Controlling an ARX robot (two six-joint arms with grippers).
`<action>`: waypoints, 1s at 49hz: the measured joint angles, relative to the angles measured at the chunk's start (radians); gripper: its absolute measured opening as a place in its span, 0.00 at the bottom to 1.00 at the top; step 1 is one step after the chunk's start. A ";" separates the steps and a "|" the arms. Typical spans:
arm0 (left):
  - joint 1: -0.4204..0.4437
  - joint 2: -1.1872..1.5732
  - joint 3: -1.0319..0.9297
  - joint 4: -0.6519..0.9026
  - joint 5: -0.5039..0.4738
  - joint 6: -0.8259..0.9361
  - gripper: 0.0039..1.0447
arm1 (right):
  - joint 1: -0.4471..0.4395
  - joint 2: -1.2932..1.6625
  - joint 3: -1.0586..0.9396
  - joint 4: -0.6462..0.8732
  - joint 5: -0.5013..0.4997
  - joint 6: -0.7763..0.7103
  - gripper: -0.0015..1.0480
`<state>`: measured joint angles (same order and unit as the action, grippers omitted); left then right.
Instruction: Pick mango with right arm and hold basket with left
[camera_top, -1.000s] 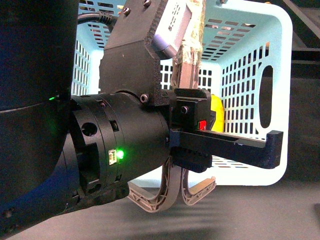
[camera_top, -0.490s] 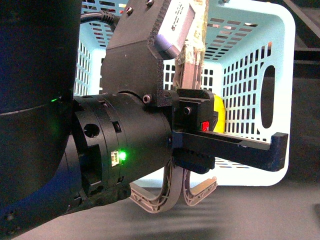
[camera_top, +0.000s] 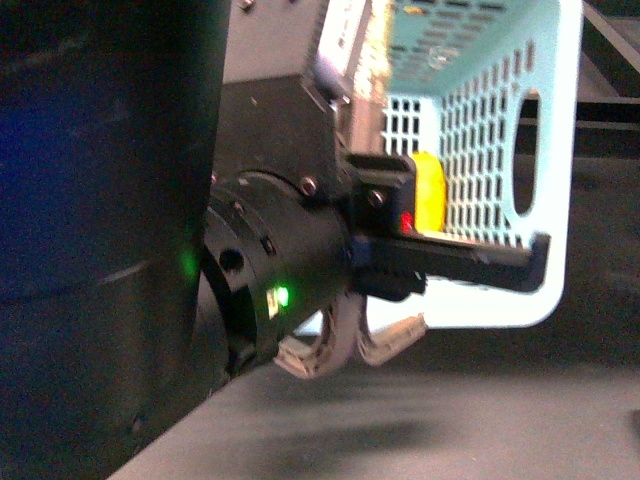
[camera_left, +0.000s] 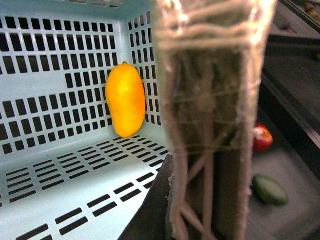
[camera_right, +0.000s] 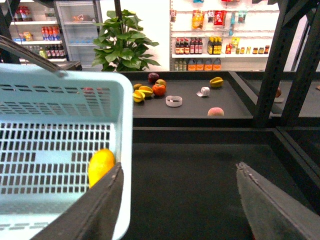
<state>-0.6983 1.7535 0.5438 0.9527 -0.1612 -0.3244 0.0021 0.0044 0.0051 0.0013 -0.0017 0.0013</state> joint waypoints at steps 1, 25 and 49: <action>0.010 0.001 0.023 -0.012 -0.037 -0.016 0.07 | 0.000 0.000 0.000 0.000 0.000 0.000 0.72; 0.241 0.174 0.323 -0.289 -0.275 -0.862 0.07 | 0.000 0.000 0.000 0.000 0.000 0.000 0.92; 0.367 0.382 0.474 -0.326 -0.302 -1.219 0.07 | 0.000 0.000 0.000 0.000 0.000 0.000 0.92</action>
<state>-0.3309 2.1353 1.0176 0.6270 -0.4629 -1.5436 0.0021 0.0044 0.0051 0.0013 -0.0013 0.0013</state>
